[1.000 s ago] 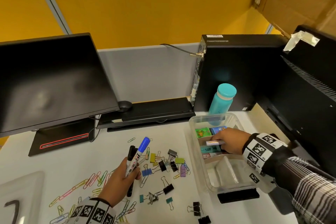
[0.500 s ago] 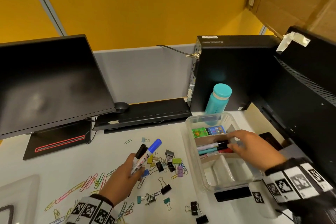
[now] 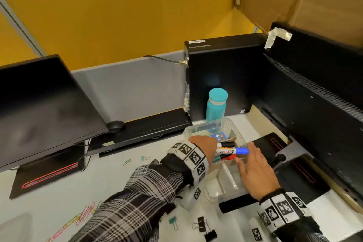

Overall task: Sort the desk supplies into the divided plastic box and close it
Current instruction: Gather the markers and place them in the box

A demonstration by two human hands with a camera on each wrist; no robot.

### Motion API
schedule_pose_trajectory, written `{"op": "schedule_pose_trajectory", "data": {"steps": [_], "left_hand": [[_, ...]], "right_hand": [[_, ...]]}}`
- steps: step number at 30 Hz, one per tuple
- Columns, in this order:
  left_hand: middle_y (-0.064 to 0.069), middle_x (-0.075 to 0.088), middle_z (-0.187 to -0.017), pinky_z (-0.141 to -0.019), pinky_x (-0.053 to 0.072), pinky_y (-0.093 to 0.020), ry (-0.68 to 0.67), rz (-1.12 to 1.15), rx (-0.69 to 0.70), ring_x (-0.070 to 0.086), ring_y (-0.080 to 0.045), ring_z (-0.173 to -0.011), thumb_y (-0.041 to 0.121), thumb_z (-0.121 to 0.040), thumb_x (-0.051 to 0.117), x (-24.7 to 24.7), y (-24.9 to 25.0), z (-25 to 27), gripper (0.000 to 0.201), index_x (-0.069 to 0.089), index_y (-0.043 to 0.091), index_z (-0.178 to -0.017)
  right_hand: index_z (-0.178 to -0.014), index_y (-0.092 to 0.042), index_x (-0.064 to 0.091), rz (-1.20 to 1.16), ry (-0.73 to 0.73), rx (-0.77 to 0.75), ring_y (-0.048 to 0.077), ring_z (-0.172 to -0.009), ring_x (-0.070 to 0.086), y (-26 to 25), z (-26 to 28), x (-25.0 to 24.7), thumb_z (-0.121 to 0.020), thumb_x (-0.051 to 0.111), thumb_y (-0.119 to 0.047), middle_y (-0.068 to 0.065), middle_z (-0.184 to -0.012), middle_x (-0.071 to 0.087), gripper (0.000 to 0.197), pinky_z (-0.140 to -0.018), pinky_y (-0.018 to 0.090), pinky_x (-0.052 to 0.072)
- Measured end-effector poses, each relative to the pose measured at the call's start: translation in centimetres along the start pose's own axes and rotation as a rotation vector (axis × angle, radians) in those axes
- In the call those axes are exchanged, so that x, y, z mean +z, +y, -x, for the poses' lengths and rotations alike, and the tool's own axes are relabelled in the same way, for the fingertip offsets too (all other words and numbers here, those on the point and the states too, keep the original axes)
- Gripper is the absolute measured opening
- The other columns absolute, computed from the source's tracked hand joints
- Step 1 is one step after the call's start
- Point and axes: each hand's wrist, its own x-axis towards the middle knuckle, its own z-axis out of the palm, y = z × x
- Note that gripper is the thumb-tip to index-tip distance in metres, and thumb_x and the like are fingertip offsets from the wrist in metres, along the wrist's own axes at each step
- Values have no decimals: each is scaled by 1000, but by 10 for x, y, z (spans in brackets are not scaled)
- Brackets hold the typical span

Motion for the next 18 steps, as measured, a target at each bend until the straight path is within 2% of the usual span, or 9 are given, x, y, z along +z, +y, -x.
{"op": "schedule_pose_trajectory", "data": {"steps": [4,8,9,10,11,12,13,16,18], "left_hand": [[-5,65,-100,-68,41,-29,-89,51,31,64,-26,-94,29,-91,55,10,9,-20,20,59,15,-103],[7,61,-89,-75,49,-32,-47,299,33,62,-24,-89,38,-86,58,18,9,-24,11,52,35,-95],[7,62,-94,-80,50,-33,-53,331,69,61,-23,-92,37,-86,59,18,10,-23,16,53,39,-100],[5,64,-107,-88,49,-33,-62,346,113,60,-23,-100,34,-88,58,18,10,-20,28,51,41,-114],[2,60,-124,-96,46,-33,-78,346,137,58,-24,-110,31,-91,55,18,8,-18,43,43,40,-131],[-1,54,-135,-102,41,-32,-97,323,144,54,-25,-119,29,-95,49,17,6,-15,48,35,38,-141],[-4,50,-140,-105,37,-32,-121,261,153,49,-27,-124,27,-98,43,17,3,-12,47,34,32,-144],[-14,56,-129,-97,42,-35,-273,60,152,53,-32,-117,16,-98,40,17,-3,-2,38,49,13,-134],[-14,59,-122,-90,46,-36,-286,7,161,56,-32,-111,13,-96,41,16,-6,8,36,52,14,-130]], "right_hand": [[-150,-11,6,77,1,-15,23,-146,11,1,2,1,-95,28,-52,8,-158,12,72,-118,38,17],[-151,-12,1,105,-17,-26,22,-146,6,1,4,0,-95,23,-54,7,-159,5,73,-118,39,13],[-151,-12,0,116,-18,-27,22,-146,5,2,4,0,-95,22,-55,7,-159,4,73,-119,39,13],[-150,-12,0,123,-18,-29,21,-146,5,2,4,1,-94,21,-56,7,-159,4,74,-119,39,13],[-150,-12,-1,126,-20,-30,21,-146,5,1,4,0,-94,21,-56,6,-159,4,75,-118,39,13],[-150,-12,-1,131,-22,-29,21,-146,5,1,5,0,-94,20,-57,6,-159,3,75,-118,39,13],[-150,-12,-1,140,-22,-30,21,-146,5,1,5,0,-93,20,-57,7,-159,3,75,-118,39,13],[-150,-10,-1,170,-18,-30,22,-146,7,0,6,0,-93,20,-57,8,-159,5,77,-118,40,15],[-150,-10,-2,184,-14,-30,23,-146,7,0,6,1,-92,19,-58,8,-159,5,78,-118,41,15]]}}
